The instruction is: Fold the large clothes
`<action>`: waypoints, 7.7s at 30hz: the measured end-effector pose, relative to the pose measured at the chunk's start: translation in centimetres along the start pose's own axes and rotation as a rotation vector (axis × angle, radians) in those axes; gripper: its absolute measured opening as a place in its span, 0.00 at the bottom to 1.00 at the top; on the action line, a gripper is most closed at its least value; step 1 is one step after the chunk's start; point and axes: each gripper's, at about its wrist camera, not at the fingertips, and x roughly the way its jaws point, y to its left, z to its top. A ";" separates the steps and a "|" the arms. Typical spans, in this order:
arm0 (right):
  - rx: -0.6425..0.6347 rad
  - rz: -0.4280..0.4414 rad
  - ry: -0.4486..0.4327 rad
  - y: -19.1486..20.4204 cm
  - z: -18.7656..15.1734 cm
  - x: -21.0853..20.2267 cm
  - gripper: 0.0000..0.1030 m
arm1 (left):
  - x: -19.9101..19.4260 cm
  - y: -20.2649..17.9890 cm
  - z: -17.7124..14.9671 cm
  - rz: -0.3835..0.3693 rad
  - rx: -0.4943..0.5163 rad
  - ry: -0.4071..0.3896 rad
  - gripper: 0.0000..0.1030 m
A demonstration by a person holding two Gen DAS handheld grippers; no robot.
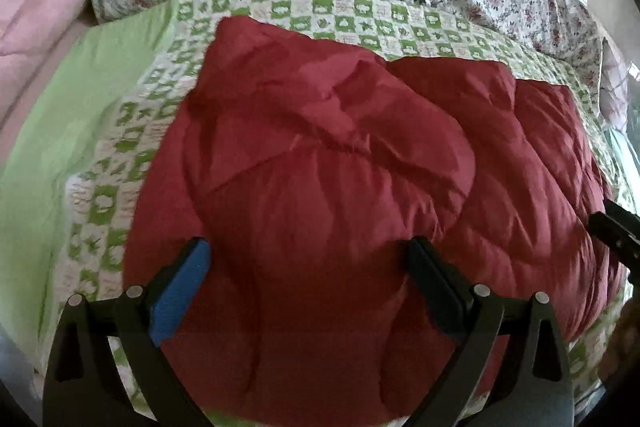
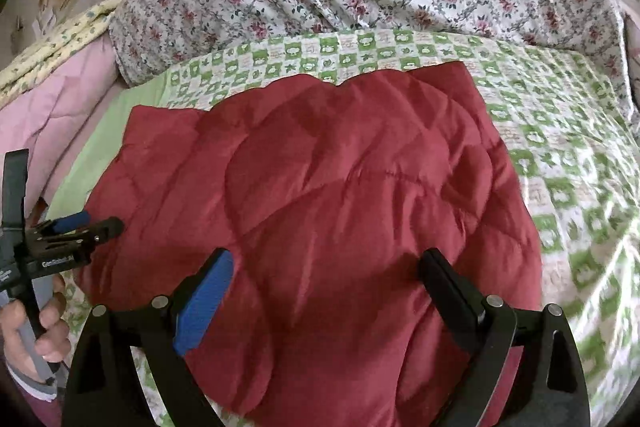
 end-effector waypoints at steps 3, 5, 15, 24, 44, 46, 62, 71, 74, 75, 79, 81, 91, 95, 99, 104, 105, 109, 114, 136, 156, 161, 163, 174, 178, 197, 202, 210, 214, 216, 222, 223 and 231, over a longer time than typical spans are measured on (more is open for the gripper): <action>0.018 -0.028 0.016 -1.4 1.2 1.8 0.93 | 0.9 -0.5 0.5 0.015 0.011 0.005 0.97; 0.031 -0.033 0.027 -2.3 1.6 2.9 0.93 | 1.3 -0.9 0.8 0.024 0.019 0.003 0.97; 0.080 -0.054 0.031 -4.1 2.6 4.2 0.94 | 2.9 -1.1 1.9 0.035 0.038 0.005 1.00; -0.040 -0.053 -0.066 0.2 2.6 -0.3 0.92 | 3.5 -1.0 2.2 0.034 0.045 0.002 1.00; 0.018 -0.036 0.036 -2.6 2.2 4.9 0.95 | 4.5 -0.8 2.6 -0.036 0.024 0.029 1.00; 0.023 -0.037 0.040 -2.6 2.3 5.1 0.95 | 4.9 -0.6 2.8 -0.047 0.015 0.039 1.00; 0.012 -0.089 0.027 -2.6 1.0 4.1 0.96 | 4.5 -0.8 2.4 -0.011 0.032 0.040 1.00; 0.019 -0.085 0.033 -2.7 0.8 4.0 0.96 | 0.9 -1.5 -1.0 -0.010 0.060 0.009 1.00; 0.021 -0.084 0.045 -2.8 1.0 4.0 0.96 | 2.0 -1.6 -0.7 -0.005 0.058 0.009 1.00; 0.024 -0.083 0.048 -2.7 1.1 3.9 0.96 | 2.2 -1.7 -0.5 -0.001 0.061 0.012 1.00; 0.051 -0.073 0.016 -2.3 0.6 1.3 0.96 | 1.2 -1.7 -0.5 -0.007 0.056 0.019 1.00; 0.066 -0.036 -0.015 -1.7 -0.2 -0.6 0.96 | 0.0 -1.3 -1.1 -0.025 0.041 0.008 1.00; -0.024 0.031 -0.031 1.5 -6.8 -6.9 0.97 | -5.0 -0.6 -7.4 0.000 0.034 0.003 1.00; -0.044 0.016 -0.011 2.1 -9.3 -8.2 0.97 | -5.9 -1.1 -10.1 0.053 0.081 0.022 1.00; -0.065 0.011 0.021 2.4 -10.9 -8.6 0.97 | -6.7 -1.5 -11.5 0.062 0.108 0.035 1.00; -0.078 0.048 0.069 3.0 -12.2 -8.8 0.97 | -8.2 -2.0 -11.9 0.038 0.128 0.038 1.00; -0.079 0.051 0.071 3.2 -12.3 -9.0 0.97 | -8.5 -2.1 -11.9 0.036 0.132 0.033 1.00; -0.103 0.061 0.050 4.0 -11.7 -10.5 0.98 | -10.4 -2.7 -11.0 0.045 0.149 0.001 1.00; -0.102 0.063 0.005 5.0 -9.7 -12.6 0.99 | -12.2 -3.1 -9.7 0.053 0.149 -0.011 1.00; -0.113 0.039 0.107 5.7 -6.1 -8.0 1.00 | -10.2 -4.2 -6.9 0.103 0.185 0.040 1.00; -0.183 0.036 0.154 7.1 -5.2 -7.0 1.00 | -9.5 -4.4 -6.1 0.094 0.188 0.052 1.00; -0.180 0.036 0.152 7.0 -5.1 -7.0 1.00 | -9.6 -4.4 -6.1 0.094 0.187 0.052 1.00; -0.179 0.034 0.151 6.9 -5.1 -7.0 1.00 | -9.6 -4.4 -6.1 0.096 0.188 0.051 1.00; -0.178 0.033 0.147 6.7 -4.9 -7.3 1.00 | -9.6 -4.4 -6.1 0.098 0.189 0.051 1.00; -0.179 0.034 0.146 6.7 -4.8 -7.3 1.00 | -9.6 -4.4 -6.1 0.096 0.190 0.050 1.00; -0.178 0.030 0.140 7.1 -4.6 -7.6 1.00 | -9.6 -4.4 -6.1 0.100 0.190 0.048 1.00; -0.178 0.031 0.139 7.1 -4.6 -7.6 1.00 | -9.8 -4.2 -6.0 0.103 0.191 0.046 1.00; -0.178 0.028 0.139 7.2 -4.6 -7.7 1.00 | -9.8 -4.2 -5.9 0.111 0.197 0.038 1.00; -0.178 0.028 0.138 7.2 -4.6 -7.7 1.00 | -9.8 -4.3 -6.0 0.112 0.197 0.039 1.00; -0.178 0.027 0.138 7.2 -4.6 -7.7 1.00 | -9.9 -4.2 -5.9 0.112 0.195 0.039 1.00; -0.178 0.028 0.138 7.2 -4.6 -7.7 1.00 | -9.9 -4.2 -5.9 0.112 0.196 0.038 1.00; -0.178 0.029 0.138 7.2 -4.7 -7.7 1.00 | -9.9 -4.3 -6.0 0.112 0.196 0.038 1.00; -0.178 0.027 0.138 7.3 -4.6 -7.7 1.00 | -9.9 -4.3 -5.9 0.113 0.194 0.038 1.00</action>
